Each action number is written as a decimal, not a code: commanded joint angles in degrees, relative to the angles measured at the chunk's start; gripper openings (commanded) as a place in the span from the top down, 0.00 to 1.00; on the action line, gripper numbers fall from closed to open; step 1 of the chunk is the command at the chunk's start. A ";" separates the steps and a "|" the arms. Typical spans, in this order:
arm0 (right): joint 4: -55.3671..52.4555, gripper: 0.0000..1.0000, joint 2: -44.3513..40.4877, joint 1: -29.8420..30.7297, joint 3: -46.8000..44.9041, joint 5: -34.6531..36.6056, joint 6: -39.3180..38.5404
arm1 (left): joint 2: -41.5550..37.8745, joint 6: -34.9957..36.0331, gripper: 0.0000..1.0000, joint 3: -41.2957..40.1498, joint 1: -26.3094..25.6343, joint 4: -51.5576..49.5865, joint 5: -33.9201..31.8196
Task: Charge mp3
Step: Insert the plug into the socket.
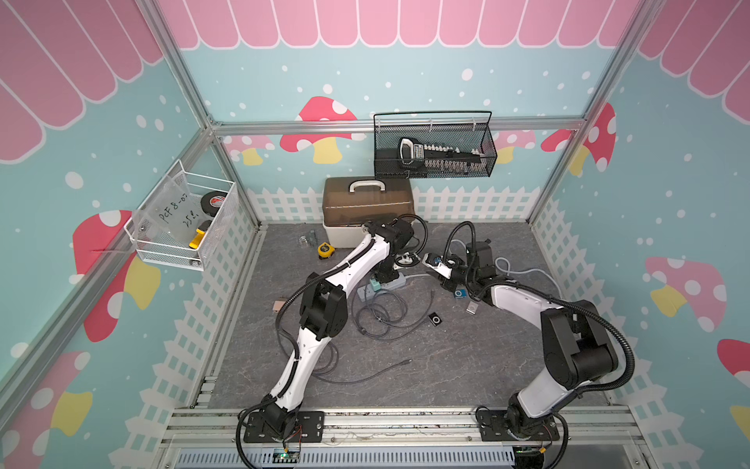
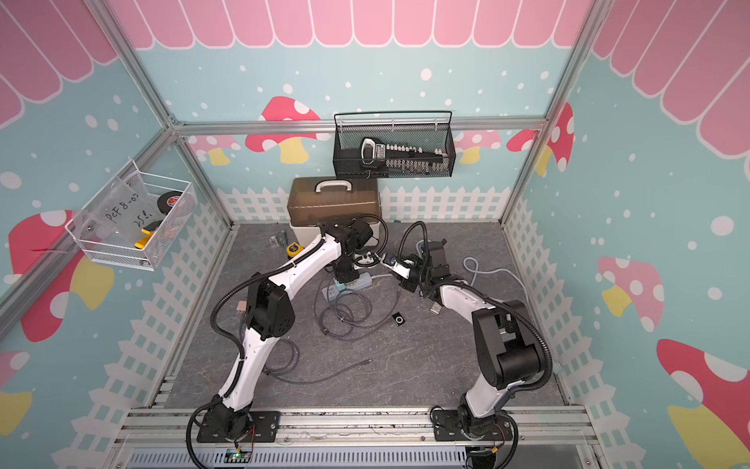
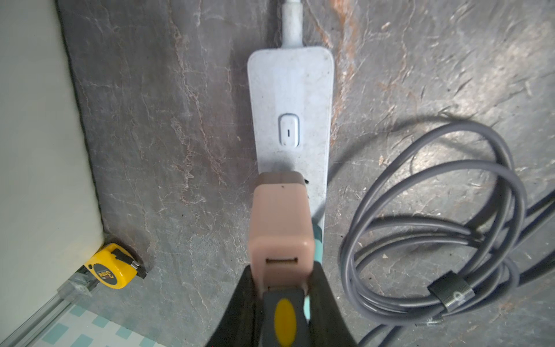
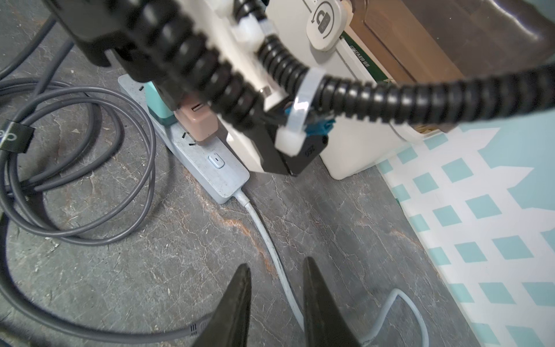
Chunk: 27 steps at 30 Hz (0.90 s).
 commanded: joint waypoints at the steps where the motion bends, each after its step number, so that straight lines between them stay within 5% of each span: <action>1: -1.39 0.72 -1.50 -0.61 0.41 -1.91 0.66 | 5.94 0.75 0.98 -0.01 1.55 2.83 1.89; 19: -5.86 0.72 -2.33 -0.81 2.00 -1.71 -0.48 | 9.65 -0.31 0.93 -0.07 1.32 3.07 2.45; 27: -4.37 0.71 -3.36 -1.16 1.59 -0.25 0.79 | 4.98 -2.83 0.78 4.32 1.33 6.61 4.06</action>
